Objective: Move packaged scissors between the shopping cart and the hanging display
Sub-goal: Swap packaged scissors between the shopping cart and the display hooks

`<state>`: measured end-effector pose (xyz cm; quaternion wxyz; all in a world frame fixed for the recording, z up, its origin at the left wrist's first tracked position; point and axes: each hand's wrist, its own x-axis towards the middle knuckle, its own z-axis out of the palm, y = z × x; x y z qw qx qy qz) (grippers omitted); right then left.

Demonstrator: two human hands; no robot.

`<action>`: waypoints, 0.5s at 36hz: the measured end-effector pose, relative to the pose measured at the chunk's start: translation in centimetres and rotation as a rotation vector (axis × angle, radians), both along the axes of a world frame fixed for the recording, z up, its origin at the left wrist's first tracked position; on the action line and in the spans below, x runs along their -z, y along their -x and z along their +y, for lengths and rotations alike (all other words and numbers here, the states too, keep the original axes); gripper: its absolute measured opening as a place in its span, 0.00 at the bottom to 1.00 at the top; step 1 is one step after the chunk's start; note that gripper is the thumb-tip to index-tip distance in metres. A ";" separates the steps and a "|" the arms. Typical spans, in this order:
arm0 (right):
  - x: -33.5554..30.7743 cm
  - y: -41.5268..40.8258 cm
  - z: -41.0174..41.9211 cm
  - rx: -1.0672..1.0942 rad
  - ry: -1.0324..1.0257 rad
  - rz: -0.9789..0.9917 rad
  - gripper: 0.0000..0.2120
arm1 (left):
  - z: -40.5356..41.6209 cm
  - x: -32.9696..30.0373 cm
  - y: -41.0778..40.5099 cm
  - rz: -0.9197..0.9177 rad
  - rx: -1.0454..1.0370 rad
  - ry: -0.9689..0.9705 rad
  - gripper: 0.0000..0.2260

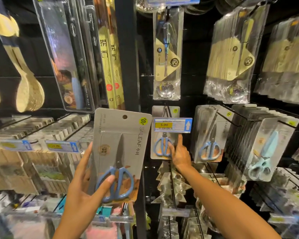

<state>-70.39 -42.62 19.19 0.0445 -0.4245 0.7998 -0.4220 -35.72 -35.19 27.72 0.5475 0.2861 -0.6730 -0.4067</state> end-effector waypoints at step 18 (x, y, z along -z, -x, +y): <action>0.7 -7.3 9.8 -0.138 0.321 -0.092 0.40 | 1.2 0.0 -0.4 -0.055 0.029 0.058 0.39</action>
